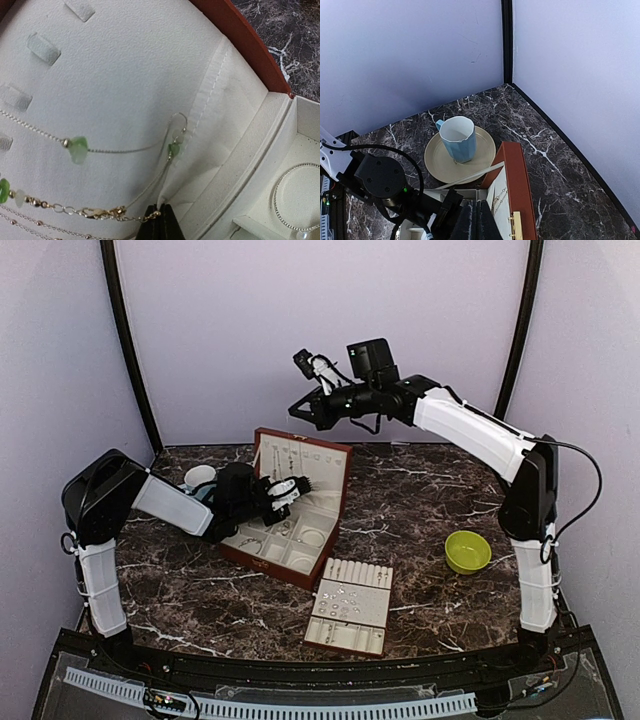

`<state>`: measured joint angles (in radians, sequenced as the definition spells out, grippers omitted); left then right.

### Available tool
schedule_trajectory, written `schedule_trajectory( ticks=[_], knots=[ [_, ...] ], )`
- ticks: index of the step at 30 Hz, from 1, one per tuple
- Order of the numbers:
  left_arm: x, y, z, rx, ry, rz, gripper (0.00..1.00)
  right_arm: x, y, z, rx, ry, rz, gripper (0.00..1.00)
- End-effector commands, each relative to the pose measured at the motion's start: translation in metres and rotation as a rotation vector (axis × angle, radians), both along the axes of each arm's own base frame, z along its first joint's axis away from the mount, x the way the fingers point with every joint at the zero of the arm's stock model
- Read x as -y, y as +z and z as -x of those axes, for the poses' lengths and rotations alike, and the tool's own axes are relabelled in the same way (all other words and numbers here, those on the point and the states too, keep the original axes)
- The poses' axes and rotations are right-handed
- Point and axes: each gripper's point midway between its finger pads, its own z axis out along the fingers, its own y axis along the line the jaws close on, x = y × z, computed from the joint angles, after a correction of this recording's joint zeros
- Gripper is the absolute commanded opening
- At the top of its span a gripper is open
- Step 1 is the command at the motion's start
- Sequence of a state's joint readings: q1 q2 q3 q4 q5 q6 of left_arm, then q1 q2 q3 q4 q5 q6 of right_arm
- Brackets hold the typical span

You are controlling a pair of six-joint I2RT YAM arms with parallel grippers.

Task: Organize the mixed jewelry
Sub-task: Hang the necklace on the necklace hanger.

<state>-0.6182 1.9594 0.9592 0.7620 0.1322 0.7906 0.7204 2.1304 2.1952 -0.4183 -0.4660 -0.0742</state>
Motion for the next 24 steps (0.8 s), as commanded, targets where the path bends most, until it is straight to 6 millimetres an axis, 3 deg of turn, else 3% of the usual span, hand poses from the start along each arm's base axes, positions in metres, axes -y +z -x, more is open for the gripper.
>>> schedule_trajectory(
  ticks=[1, 7, 12, 19, 24],
  knots=[
    [0.012, 0.009, 0.019, -0.011, -0.059, 0.018, 0.0, -0.001, 0.011, -0.018, 0.075, -0.087, -0.021, 0.0],
    [0.011, 0.007, 0.019, -0.009, -0.054, 0.018, 0.0, 0.0, 0.04, -0.024, 0.118, -0.125, -0.096, 0.0],
    [0.011, 0.007, 0.019, -0.007, -0.053, 0.018, 0.0, -0.002, 0.049, -0.025, 0.135, -0.124, -0.116, 0.0],
    [0.01, 0.006, 0.018, -0.006, -0.049, 0.015, 0.0, -0.005, 0.046, -0.024, 0.145, -0.103, -0.112, 0.0],
    [0.01, 0.006, 0.017, -0.002, -0.043, 0.014, 0.0, -0.007, 0.024, -0.022, 0.123, -0.08, -0.07, 0.0]
  ],
)
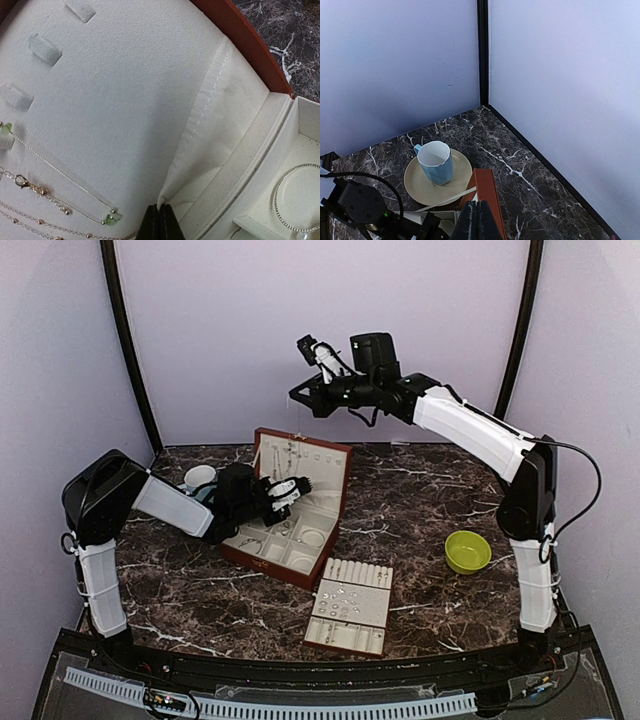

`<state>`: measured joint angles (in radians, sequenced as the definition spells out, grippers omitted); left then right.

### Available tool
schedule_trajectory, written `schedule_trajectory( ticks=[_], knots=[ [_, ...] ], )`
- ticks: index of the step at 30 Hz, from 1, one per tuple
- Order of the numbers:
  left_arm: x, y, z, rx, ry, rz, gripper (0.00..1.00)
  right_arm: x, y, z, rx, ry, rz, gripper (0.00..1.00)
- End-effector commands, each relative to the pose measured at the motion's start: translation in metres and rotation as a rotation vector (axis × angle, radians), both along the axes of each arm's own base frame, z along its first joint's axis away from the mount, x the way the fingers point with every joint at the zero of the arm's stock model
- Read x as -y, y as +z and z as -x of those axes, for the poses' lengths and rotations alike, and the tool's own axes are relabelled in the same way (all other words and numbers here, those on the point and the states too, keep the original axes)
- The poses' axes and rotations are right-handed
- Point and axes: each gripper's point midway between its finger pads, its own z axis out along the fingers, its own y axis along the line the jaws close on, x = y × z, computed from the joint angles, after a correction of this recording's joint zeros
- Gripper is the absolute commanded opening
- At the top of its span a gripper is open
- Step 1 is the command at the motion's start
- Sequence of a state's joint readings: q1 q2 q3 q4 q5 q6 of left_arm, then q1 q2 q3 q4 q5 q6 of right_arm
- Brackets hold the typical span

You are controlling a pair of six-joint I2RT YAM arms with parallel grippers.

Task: Organize the mixed jewelry
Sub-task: Hang the necklace on the necklace hanger.

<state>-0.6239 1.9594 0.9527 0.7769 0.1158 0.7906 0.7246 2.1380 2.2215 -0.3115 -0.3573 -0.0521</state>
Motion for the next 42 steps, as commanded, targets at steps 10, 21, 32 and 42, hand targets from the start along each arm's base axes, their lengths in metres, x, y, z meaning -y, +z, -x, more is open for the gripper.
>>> schedule_trajectory(
  ticks=[10, 21, 32, 42],
  knots=[
    [0.008, 0.004, 0.016, -0.009, -0.045, 0.012, 0.0, -0.003, -0.027, -0.004, 0.027, 0.0, 0.061, 0.0],
    [0.008, 0.005, 0.016, -0.002, -0.042, 0.012, 0.0, -0.009, -0.055, 0.005, -0.011, 0.042, 0.11, 0.0],
    [0.007, 0.006, 0.015, 0.006, -0.036, 0.014, 0.0, -0.021, -0.081, 0.01, 0.012, 0.024, 0.188, 0.0],
    [0.006, 0.006, 0.015, 0.014, -0.032, 0.015, 0.0, -0.021, -0.097, -0.003, 0.071, -0.087, 0.27, 0.0]
  ],
)
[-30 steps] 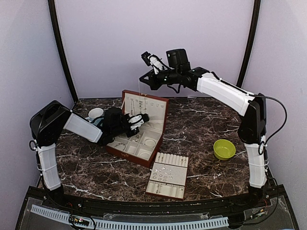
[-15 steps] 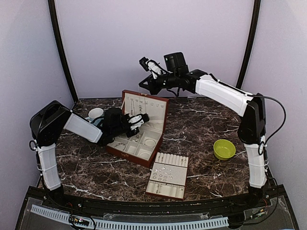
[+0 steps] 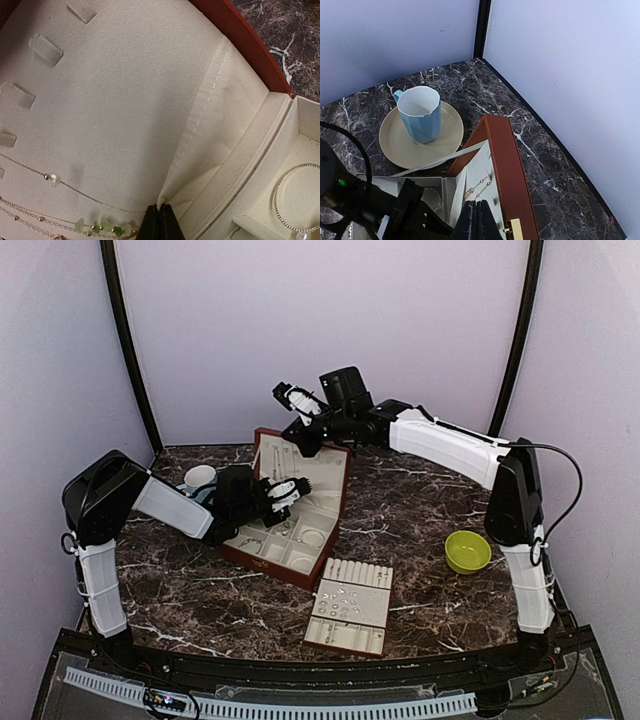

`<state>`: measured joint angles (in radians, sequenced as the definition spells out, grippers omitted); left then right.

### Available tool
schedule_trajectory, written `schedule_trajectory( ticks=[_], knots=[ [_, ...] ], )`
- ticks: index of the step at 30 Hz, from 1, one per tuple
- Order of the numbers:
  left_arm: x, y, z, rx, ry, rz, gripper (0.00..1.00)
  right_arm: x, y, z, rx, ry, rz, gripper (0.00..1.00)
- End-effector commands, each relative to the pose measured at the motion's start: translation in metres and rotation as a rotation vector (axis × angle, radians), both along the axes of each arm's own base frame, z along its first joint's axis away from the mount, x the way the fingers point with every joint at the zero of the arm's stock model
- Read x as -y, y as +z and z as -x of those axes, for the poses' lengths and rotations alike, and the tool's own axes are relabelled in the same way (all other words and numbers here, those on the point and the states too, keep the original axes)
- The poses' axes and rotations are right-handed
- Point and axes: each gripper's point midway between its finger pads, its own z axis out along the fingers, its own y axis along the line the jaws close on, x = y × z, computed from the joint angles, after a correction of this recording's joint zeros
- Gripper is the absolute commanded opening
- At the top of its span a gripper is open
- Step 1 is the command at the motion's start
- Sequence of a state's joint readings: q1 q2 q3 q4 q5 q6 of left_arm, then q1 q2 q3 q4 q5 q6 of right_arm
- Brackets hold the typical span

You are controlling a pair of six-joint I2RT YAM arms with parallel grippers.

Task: Organize the mixed jewelry
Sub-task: Hang the necklace on the necklace hanger.

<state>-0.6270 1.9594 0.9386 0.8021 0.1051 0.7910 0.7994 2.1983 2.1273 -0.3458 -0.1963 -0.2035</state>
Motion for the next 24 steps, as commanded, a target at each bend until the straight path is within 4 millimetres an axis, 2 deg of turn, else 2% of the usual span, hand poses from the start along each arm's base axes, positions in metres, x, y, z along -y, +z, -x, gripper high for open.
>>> schedule_trajectory(
  ticks=[1, 7, 18, 24],
  knots=[
    [0.007, 0.006, 0.014, 0.003, -0.039, 0.01, 0.0, 0.002, -0.006, -0.01, 0.054, -0.064, 0.037, 0.0],
    [0.007, 0.007, 0.014, 0.01, -0.036, 0.011, 0.0, 0.004, -0.009, -0.015, 0.092, -0.098, 0.073, 0.0],
    [0.006, 0.006, 0.013, 0.012, -0.033, 0.01, 0.0, -0.004, -0.025, -0.007, 0.121, -0.077, 0.139, 0.0],
    [0.006, 0.005, 0.014, 0.013, -0.031, 0.009, 0.0, 0.001, -0.031, -0.014, 0.158, -0.128, 0.19, 0.0]
  ],
)
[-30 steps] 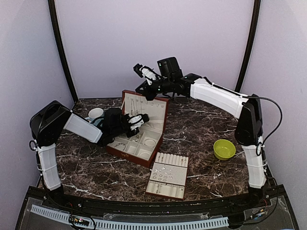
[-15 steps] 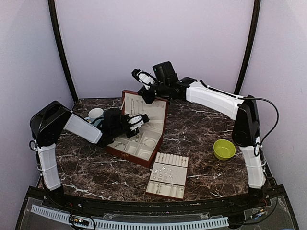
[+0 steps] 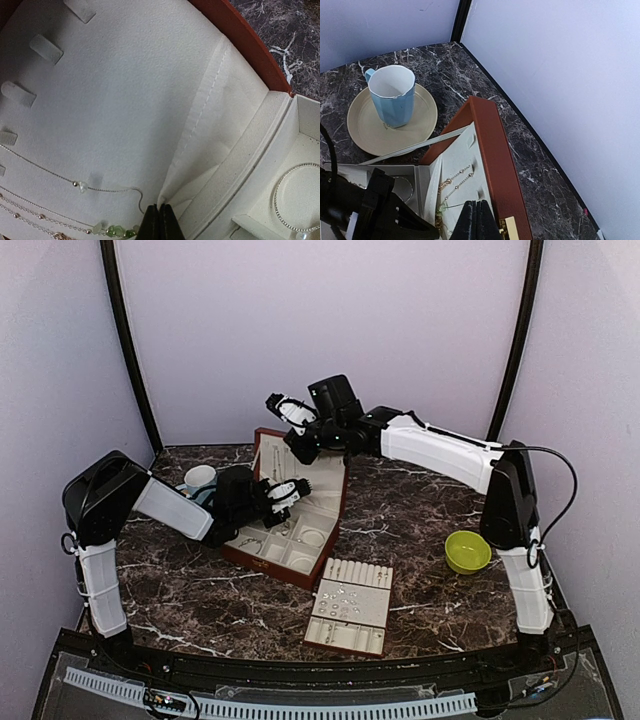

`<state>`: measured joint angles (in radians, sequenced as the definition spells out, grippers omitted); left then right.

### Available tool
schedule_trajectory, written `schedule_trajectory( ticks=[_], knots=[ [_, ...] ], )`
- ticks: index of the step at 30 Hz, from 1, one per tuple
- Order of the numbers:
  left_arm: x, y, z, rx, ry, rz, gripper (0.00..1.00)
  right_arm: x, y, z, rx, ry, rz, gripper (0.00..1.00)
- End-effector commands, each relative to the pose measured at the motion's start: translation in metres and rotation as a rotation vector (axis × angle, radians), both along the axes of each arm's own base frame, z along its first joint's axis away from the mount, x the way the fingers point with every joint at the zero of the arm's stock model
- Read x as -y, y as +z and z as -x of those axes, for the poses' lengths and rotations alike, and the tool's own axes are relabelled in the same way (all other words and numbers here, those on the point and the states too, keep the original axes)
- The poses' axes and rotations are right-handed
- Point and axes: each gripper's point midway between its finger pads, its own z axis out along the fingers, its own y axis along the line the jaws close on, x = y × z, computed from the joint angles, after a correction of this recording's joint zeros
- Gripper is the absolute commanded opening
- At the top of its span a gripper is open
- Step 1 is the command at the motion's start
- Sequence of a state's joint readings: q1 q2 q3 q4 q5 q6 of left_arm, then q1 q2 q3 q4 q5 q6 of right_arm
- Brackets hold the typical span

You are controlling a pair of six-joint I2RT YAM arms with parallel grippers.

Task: Organize the mixed jewelry
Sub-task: Hang the necklace on the necklace hanger.

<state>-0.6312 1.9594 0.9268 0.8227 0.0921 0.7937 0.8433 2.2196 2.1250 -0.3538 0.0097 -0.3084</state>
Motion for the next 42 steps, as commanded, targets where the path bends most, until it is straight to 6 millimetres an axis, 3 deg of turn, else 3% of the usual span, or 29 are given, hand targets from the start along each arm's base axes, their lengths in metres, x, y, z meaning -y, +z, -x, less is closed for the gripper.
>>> schedule_trajectory(
  ticks=[1, 21, 39, 42],
  knots=[
    [0.007, 0.006, 0.012, 0.003, -0.039, 0.009, 0.0, 0.0, -0.015, -0.007, 0.041, -0.039, 0.056, 0.0],
    [0.005, 0.004, 0.013, 0.013, -0.033, 0.005, 0.0, 0.004, -0.026, -0.018, 0.127, -0.136, 0.136, 0.0],
    [0.005, 0.001, 0.013, 0.015, -0.032, 0.0, 0.0, 0.005, -0.02, -0.021, 0.135, -0.171, 0.116, 0.0],
    [0.005, 0.001, 0.013, 0.015, -0.031, 0.0, 0.0, 0.005, -0.018, -0.021, 0.135, -0.172, 0.111, 0.04]
  ],
)
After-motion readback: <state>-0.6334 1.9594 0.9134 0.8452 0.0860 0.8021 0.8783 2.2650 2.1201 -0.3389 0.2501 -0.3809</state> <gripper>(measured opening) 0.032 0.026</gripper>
